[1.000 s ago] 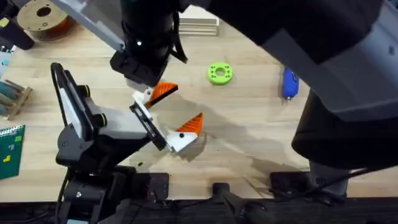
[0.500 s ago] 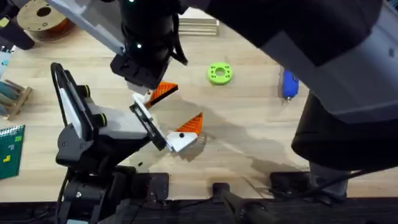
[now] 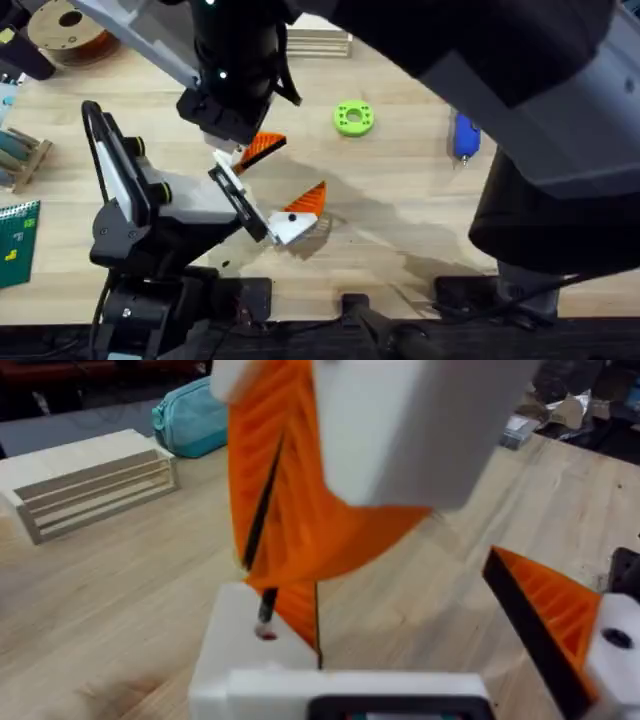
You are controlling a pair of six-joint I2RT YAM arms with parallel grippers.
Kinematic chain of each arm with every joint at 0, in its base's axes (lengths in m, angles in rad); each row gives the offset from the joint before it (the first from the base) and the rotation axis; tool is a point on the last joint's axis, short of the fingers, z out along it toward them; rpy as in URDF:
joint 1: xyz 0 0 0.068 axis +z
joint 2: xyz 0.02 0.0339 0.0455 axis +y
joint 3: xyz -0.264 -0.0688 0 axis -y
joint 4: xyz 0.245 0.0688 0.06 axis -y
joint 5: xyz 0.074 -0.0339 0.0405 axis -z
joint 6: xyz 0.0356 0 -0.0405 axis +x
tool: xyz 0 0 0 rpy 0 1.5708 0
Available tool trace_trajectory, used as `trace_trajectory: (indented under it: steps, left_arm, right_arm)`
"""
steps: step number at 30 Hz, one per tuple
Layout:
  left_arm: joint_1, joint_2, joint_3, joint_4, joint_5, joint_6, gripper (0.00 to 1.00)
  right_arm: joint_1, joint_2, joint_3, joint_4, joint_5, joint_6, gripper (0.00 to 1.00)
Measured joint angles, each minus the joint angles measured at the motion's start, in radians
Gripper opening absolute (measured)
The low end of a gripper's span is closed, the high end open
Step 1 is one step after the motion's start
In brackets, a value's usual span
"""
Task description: Pick up the gripper from the table and insert it into the empty holder that is missing its gripper. Then pick up a screw, insert it into the mounting hole, and use the screwdriver to tighten it. Finally, clean up the table by picking up the vegetable and placing it into the bucket.
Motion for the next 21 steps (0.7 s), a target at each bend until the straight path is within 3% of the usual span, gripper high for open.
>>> trace_trajectory:
  steps: [21]
  left_arm:
    - [0.000,0.000,0.000,0.000,0.000,0.000,0.985]
  right_arm:
    - [0.000,0.020,0.002,-0.006,0.000,0.000,0.008]
